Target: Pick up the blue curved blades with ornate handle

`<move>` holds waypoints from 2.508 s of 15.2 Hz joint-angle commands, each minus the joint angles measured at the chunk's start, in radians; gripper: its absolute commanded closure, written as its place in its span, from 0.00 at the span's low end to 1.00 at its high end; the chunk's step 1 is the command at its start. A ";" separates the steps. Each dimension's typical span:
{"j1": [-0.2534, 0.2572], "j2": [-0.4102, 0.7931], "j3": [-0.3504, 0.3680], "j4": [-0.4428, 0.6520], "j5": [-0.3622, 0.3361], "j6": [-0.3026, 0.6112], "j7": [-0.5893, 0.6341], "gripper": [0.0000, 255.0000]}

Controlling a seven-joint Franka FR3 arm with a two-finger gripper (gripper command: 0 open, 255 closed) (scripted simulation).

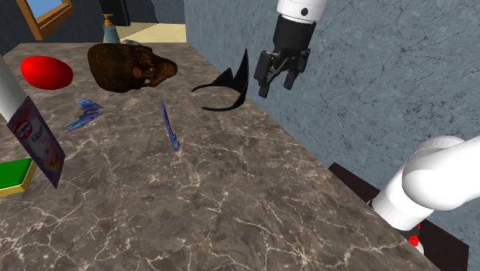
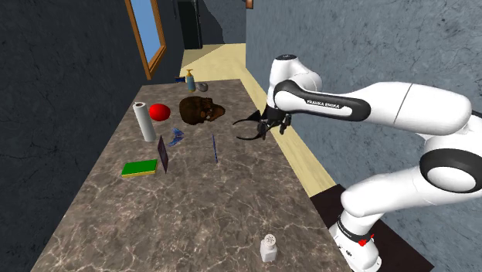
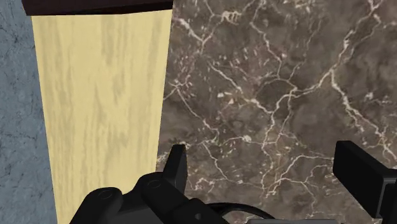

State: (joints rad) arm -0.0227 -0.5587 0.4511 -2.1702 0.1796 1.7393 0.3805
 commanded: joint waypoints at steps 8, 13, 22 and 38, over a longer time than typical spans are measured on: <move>-0.057 0.309 0.246 0.206 -0.091 0.104 0.333 0.00; -0.056 0.559 0.371 0.380 -0.268 0.115 0.566 0.00; 0.123 0.911 0.369 0.656 -0.540 0.062 0.827 0.00; 0.115 0.918 0.364 0.590 -0.551 0.132 0.840 1.00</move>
State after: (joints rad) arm 0.0927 0.3594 0.8146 -1.5803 -0.3710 1.8710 1.2208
